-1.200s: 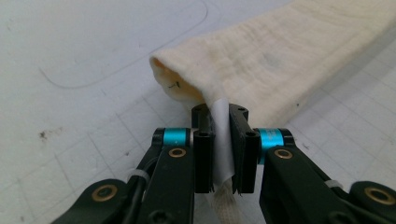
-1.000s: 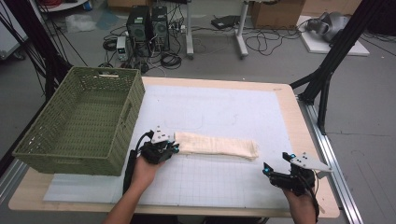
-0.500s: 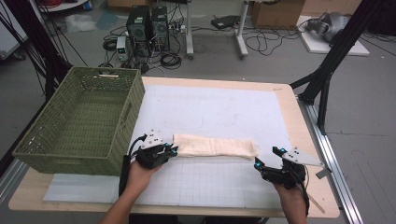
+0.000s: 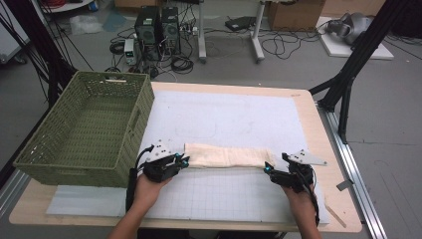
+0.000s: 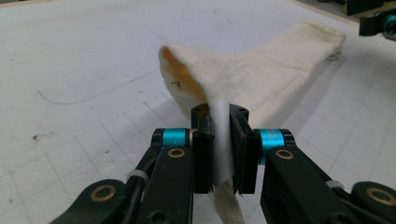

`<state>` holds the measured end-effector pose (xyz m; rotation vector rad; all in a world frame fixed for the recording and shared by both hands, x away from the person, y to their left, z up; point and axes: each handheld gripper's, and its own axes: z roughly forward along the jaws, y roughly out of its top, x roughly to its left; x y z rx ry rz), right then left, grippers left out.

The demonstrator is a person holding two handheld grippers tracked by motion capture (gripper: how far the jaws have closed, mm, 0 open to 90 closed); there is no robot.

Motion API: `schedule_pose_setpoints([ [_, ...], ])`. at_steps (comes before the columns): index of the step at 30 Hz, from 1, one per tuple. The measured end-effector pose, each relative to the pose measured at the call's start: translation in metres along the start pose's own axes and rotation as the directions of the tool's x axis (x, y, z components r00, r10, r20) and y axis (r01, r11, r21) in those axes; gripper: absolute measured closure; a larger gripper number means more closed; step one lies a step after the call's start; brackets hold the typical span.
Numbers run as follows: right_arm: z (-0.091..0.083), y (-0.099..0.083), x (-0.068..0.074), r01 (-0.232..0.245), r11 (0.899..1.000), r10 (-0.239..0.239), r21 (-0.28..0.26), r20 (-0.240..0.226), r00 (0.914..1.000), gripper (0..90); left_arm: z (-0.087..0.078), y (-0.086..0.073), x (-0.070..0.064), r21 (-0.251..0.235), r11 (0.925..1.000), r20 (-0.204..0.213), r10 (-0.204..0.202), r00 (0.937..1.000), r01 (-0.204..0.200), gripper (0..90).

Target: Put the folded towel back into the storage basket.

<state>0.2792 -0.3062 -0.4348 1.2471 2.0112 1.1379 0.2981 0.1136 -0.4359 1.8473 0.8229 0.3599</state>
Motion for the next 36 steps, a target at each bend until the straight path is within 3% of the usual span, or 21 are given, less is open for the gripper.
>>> schedule_pose_setpoints([
  [8,0.005,-0.010,-0.011,-0.067,0.996,0.066,0.059,0.035,0.9972,28.8,-0.003,-0.001,0.004,0.001,0.9999,-0.006,-0.011,0.9999,0.011,80.1],
  [12,0.008,-0.009,-0.012,-0.098,0.994,0.098,0.046,0.011,0.9951,32.3,-0.003,-0.002,0.004,0.002,0.9999,-0.008,-0.010,0.9999,0.010,80.1],
  [16,0.013,-0.002,-0.003,-0.076,0.997,0.076,0.028,-0.012,0.9970,37.9,-0.004,-0.002,0.004,0.005,0.9999,-0.011,-0.009,0.9999,0.010,79.8],
  [20,0.025,-0.003,0.003,-0.046,0.993,0.048,0.111,-0.009,0.9988,42.6,-0.004,-0.003,0.005,0.003,0.9999,-0.012,-0.014,0.9998,0.014,79.7],
  [24,0.027,-0.003,0.007,-0.016,0.991,0.020,0.135,-0.027,0.9994,48.1,-0.004,-0.003,0.004,0.011,0.9999,-0.009,-0.006,0.9999,0.006,79.6],
  [27,0.027,-0.003,0.007,-0.030,0.989,0.040,0.148,-0.067,0.9969,50.5,-0.004,-0.004,0.005,0.014,0.9999,-0.010,-0.010,0.9999,0.010,79.5],
  [33,0.027,-0.004,0.008,-0.075,0.985,0.086,0.153,-0.064,0.9942,55.6,-0.003,-0.004,0.004,0.017,0.9998,-0.010,-0.013,0.9999,0.013,79.4],
  [35,0.026,-0.004,0.009,-0.072,0.986,0.083,0.152,-0.069,0.9942,60.3,-0.003,-0.005,0.004,0.023,0.9997,-0.013,-0.012,0.9998,0.012,79.4],
  [36,0.026,-0.004,0.009,-0.063,0.986,0.076,0.153,-0.084,0.9936,67.3,-0.004,-0.005,0.004,0.026,0.9996,-0.013,-0.010,0.9999,0.010,79.4],
])
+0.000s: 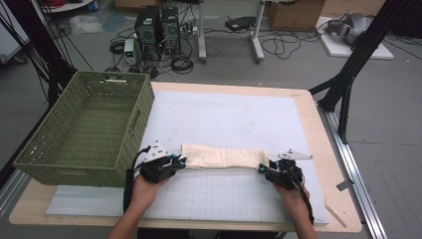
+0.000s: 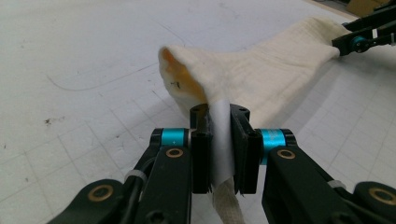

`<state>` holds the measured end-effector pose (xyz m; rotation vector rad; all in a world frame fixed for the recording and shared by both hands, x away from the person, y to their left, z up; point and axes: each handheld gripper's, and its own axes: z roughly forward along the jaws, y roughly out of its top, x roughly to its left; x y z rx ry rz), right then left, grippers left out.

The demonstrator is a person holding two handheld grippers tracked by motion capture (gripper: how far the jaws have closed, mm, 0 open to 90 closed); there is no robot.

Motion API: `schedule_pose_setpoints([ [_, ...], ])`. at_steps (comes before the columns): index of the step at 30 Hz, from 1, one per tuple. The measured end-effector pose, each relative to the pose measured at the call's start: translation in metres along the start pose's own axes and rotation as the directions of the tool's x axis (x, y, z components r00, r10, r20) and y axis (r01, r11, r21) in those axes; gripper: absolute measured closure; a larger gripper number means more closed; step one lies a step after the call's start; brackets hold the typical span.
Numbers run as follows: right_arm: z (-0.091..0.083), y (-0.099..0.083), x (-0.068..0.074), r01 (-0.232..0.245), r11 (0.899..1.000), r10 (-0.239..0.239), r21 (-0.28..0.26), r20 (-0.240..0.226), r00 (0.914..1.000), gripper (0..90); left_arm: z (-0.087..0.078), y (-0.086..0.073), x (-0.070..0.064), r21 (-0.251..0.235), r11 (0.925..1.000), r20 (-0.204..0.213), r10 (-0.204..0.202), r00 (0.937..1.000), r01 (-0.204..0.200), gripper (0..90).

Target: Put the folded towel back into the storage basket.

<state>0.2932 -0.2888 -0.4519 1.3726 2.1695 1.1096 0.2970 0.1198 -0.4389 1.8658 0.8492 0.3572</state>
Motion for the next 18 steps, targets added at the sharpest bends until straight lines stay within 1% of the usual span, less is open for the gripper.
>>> schedule_pose_setpoints([
  [1,-0.0001,0.0001,0.0012,0.013,1.000,-0.013,-0.001,-0.021,0.9997,71.7,-0.0002,0.0001,-0.0002,0.001,1.0000,-0.002,0.003,1.0000,-0.003,79.5],
  [4,-0.0003,0.0006,0.0064,0.070,0.998,-0.070,0.002,0.002,0.9975,73.9,-0.0006,0.0000,-0.0005,-0.004,1.0000,-0.004,0.008,1.0000,-0.008,79.5],
  [6,-0.0006,0.0002,0.0067,0.081,0.997,-0.081,0.000,0.000,0.9967,74.2,-0.0012,-0.0001,-0.0004,-0.008,0.9998,-0.005,0.017,0.9998,-0.017,79.7],
  [9,-0.0007,-0.0005,0.0096,0.124,0.992,-0.124,-0.006,0.009,0.9923,77.8,-0.0020,-0.0002,0.0001,-0.013,0.9998,-0.005,0.018,0.9998,-0.018,80.0],
  [10,-0.0006,-0.0003,0.0110,0.127,0.992,-0.127,-0.004,0.015,0.9918,78.1,-0.0022,-0.0002,0.0001,-0.013,0.9997,-0.005,0.021,0.9998,-0.021,80.0],
  [11,-0.0005,-0.0001,0.0109,0.113,0.994,-0.113,-0.004,0.017,0.9935,78.3,-0.0022,-0.0002,0.0001,-0.014,0.9997,-0.004,0.020,0.9998,-0.020,80.0],
  [12,-0.0004,-0.0002,0.0099,0.084,0.996,-0.084,-0.004,0.010,0.9965,78.7,-0.0022,-0.0002,0.0002,-0.014,0.9997,-0.004,0.021,0.9998,-0.021,80.0],
  [13,-0.0005,-0.0002,0.0085,0.067,0.998,-0.067,-0.005,0.000,0.9978,79.2,-0.0024,-0.0001,0.0002,-0.015,0.9997,-0.003,0.019,0.9998,-0.019,80.0],
  [15,-0.0010,0.0000,0.0082,0.065,0.998,-0.065,-0.005,-0.001,0.9979,79.9,-0.0034,0.0003,0.0003,-0.015,0.9997,-0.004,0.020,0.9998,-0.020,80.0],
  [18,-0.0022,0.0006,0.0080,0.094,0.996,-0.093,-0.010,0.008,0.9956,80.6,-0.0049,0.0006,-0.0005,-0.022,0.9995,-0.004,0.022,0.9997,-0.022,80.0],
])
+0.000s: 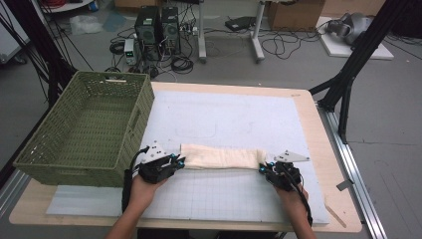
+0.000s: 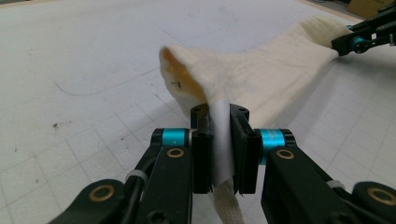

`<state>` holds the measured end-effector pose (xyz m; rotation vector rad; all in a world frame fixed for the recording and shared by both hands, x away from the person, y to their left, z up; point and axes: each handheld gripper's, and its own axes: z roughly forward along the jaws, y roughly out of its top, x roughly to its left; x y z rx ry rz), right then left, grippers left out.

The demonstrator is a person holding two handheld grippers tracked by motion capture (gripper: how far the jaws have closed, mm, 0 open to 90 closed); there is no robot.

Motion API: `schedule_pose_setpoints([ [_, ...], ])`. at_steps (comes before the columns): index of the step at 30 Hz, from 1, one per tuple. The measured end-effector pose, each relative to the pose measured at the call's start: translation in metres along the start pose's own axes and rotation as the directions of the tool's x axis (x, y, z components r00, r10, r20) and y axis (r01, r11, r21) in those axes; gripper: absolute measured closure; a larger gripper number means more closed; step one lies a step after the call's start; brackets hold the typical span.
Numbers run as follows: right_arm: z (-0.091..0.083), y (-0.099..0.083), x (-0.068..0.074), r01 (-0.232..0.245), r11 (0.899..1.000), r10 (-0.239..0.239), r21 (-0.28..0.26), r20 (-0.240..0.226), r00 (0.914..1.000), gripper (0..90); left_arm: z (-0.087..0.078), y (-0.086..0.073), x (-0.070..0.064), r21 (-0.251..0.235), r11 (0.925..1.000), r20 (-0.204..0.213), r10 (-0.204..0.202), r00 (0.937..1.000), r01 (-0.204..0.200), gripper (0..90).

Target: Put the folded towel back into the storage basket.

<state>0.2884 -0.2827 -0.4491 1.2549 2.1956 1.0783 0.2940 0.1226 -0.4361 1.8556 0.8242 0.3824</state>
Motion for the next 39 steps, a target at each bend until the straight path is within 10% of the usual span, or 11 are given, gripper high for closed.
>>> schedule_pose_setpoints([
  [6,-0.004,-0.002,-0.003,0.098,0.995,-0.098,-0.029,-0.005,0.9952,80.6,-0.002,0.001,0.000,-0.011,0.9999,0.009,0.006,0.9999,-0.006,80.0],
  [19,-0.023,0.007,-0.015,0.085,0.972,-0.105,-0.220,-0.078,0.9914,81.1,-0.019,0.004,-0.002,-0.099,0.9937,0.031,0.057,0.9979,-0.054,80.2],
  [39,-0.023,0.039,-0.018,0.109,0.952,-0.132,-0.287,-0.063,0.9892,82.2,-0.043,0.004,-0.018,-0.163,0.9799,0.012,0.118,0.9929,-0.115,81.7],
])
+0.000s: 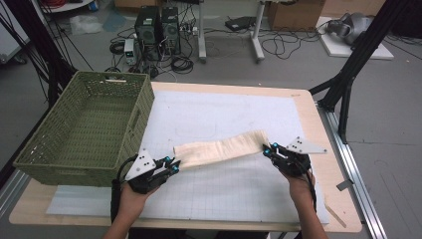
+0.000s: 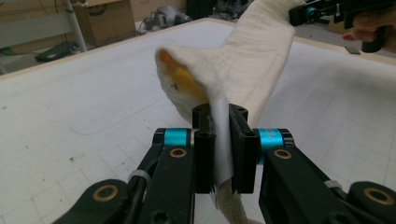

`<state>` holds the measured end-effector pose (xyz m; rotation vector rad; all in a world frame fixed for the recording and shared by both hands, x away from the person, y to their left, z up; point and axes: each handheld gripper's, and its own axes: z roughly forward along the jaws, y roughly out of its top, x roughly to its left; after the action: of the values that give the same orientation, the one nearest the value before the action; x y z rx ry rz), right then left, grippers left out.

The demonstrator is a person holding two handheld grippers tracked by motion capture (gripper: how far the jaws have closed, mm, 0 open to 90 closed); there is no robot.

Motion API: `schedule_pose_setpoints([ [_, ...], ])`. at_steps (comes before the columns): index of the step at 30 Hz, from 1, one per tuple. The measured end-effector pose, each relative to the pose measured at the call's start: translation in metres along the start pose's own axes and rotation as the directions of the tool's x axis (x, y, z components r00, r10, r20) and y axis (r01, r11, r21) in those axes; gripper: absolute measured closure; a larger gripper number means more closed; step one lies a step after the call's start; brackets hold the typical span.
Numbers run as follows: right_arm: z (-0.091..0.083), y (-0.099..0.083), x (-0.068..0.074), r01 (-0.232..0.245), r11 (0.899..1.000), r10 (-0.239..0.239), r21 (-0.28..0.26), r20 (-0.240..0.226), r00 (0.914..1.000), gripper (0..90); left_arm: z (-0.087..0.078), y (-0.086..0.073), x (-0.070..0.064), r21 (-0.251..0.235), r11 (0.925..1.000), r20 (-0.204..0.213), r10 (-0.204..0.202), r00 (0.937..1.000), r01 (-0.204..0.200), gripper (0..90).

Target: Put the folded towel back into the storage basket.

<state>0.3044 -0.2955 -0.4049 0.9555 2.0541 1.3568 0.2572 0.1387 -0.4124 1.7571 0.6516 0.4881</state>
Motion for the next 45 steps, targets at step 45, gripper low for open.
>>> schedule_pose_setpoints([
  [45,0.108,0.142,-0.002,0.085,0.992,-0.097,-0.097,-0.130,0.9867,82.2,-0.067,0.047,0.017,-0.214,0.9767,-0.107,-0.016,0.9941,-0.007,82.3],
])
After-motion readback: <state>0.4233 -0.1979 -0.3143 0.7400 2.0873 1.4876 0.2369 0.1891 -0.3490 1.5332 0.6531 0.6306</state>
